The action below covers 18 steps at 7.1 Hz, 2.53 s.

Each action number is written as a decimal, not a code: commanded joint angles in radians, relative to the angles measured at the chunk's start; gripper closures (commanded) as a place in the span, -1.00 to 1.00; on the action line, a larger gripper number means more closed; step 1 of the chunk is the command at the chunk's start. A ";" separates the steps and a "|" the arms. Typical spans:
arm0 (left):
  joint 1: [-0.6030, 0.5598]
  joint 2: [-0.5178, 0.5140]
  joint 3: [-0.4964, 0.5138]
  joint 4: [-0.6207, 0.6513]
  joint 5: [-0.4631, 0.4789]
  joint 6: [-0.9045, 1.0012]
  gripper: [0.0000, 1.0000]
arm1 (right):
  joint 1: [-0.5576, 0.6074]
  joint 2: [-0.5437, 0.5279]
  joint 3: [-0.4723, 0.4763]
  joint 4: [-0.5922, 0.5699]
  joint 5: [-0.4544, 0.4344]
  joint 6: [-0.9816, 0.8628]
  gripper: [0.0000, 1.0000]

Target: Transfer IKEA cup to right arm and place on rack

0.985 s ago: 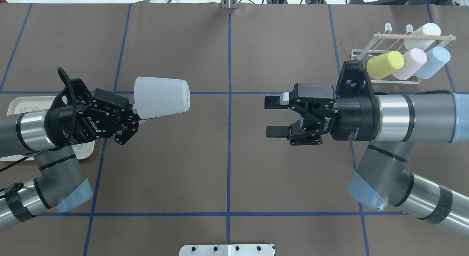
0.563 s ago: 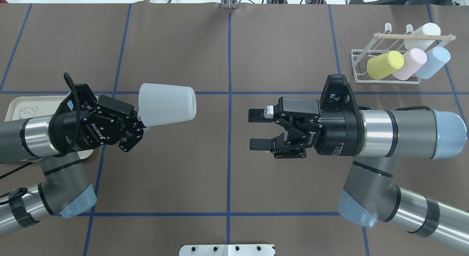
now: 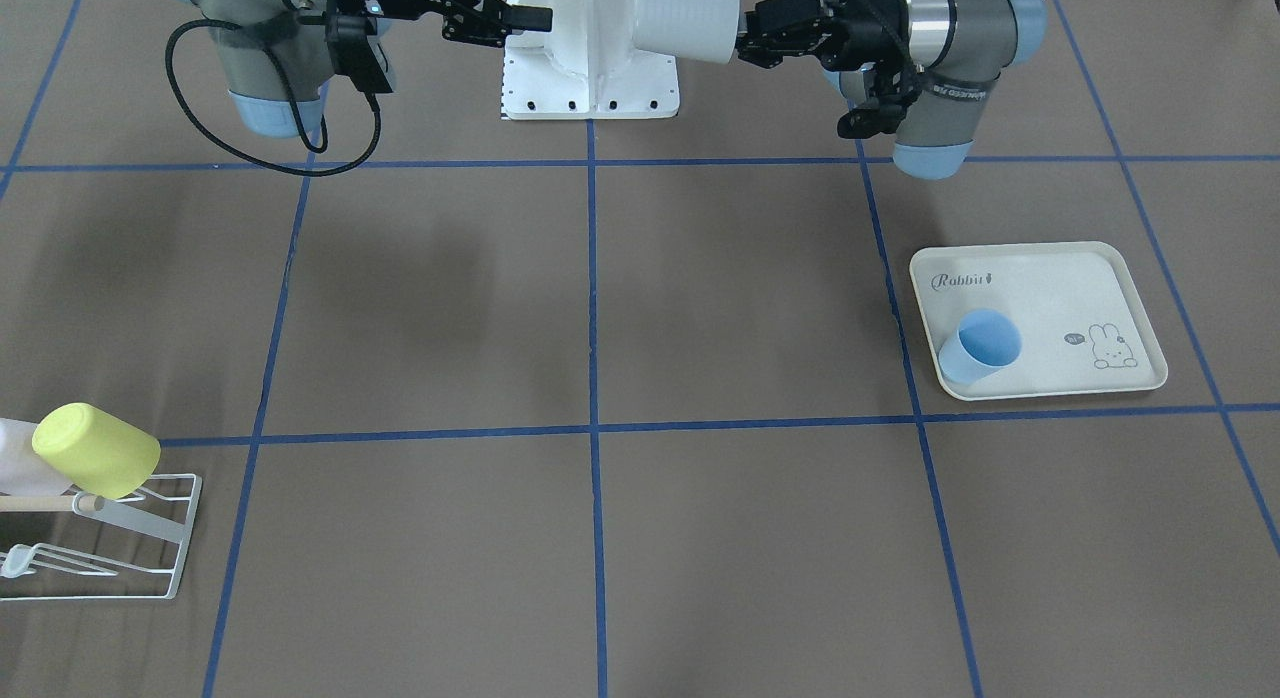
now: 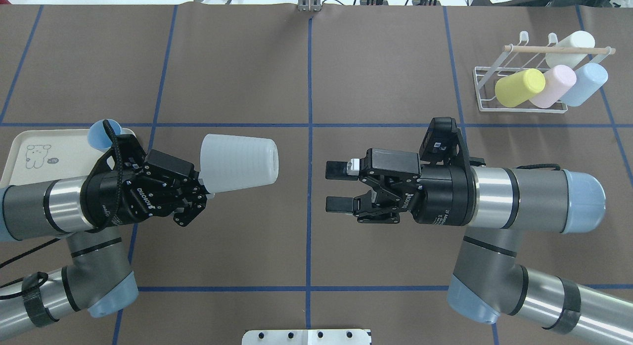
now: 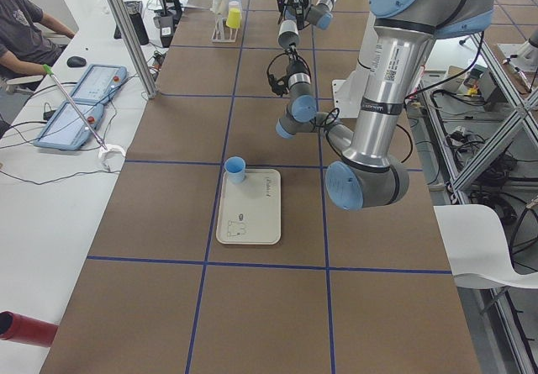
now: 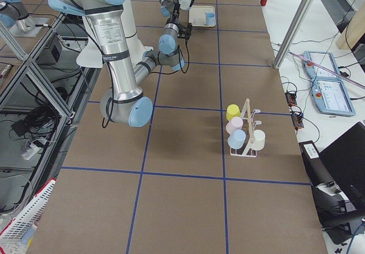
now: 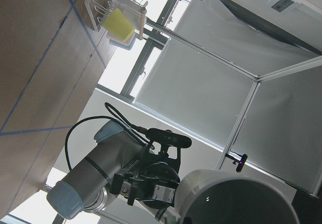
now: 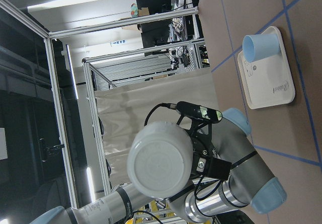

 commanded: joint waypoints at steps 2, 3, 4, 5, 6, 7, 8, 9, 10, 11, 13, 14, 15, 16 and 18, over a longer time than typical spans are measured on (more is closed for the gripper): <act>0.052 -0.018 0.011 0.001 0.018 0.004 1.00 | -0.007 0.001 -0.002 -0.014 -0.003 -0.012 -0.98; 0.055 -0.018 0.012 0.004 0.018 0.004 1.00 | -0.013 0.001 -0.004 -0.014 -0.004 -0.012 -0.98; 0.064 -0.018 0.014 0.004 0.019 0.006 1.00 | -0.013 0.001 -0.004 -0.014 -0.006 -0.012 -0.98; 0.073 -0.018 0.014 0.009 0.021 0.006 1.00 | -0.015 0.001 -0.004 -0.014 -0.013 -0.012 -0.98; 0.093 -0.019 0.014 0.010 0.050 0.009 1.00 | -0.017 0.001 -0.004 -0.016 -0.015 -0.012 -0.98; 0.108 -0.036 0.015 0.013 0.058 0.012 1.00 | -0.020 0.002 -0.004 -0.016 -0.015 -0.012 -0.98; 0.110 -0.039 0.018 0.013 0.058 0.012 1.00 | -0.021 0.002 -0.004 -0.017 -0.015 -0.012 -0.98; 0.110 -0.047 0.021 0.015 0.059 0.012 1.00 | -0.023 0.001 -0.004 -0.017 -0.015 -0.012 -0.98; 0.112 -0.050 0.024 0.015 0.065 0.012 1.00 | -0.024 0.002 -0.004 -0.017 -0.015 -0.012 -0.98; 0.121 -0.059 0.029 0.015 0.072 0.012 1.00 | -0.029 0.007 -0.007 -0.017 -0.023 -0.012 -0.98; 0.142 -0.077 0.043 0.013 0.099 0.013 1.00 | -0.033 0.039 -0.039 -0.016 -0.024 -0.012 -0.98; 0.145 -0.079 0.043 0.013 0.099 0.013 1.00 | -0.035 0.039 -0.039 -0.016 -0.024 -0.012 -0.98; 0.147 -0.080 0.043 0.013 0.099 0.013 1.00 | -0.033 0.039 -0.039 -0.014 -0.024 -0.012 -0.98; 0.147 -0.080 0.043 0.013 0.099 0.013 1.00 | -0.033 0.039 -0.040 -0.014 -0.024 -0.012 -0.97; 0.147 -0.080 0.043 0.013 0.099 0.013 1.00 | -0.035 0.040 -0.043 -0.016 -0.024 -0.012 -0.91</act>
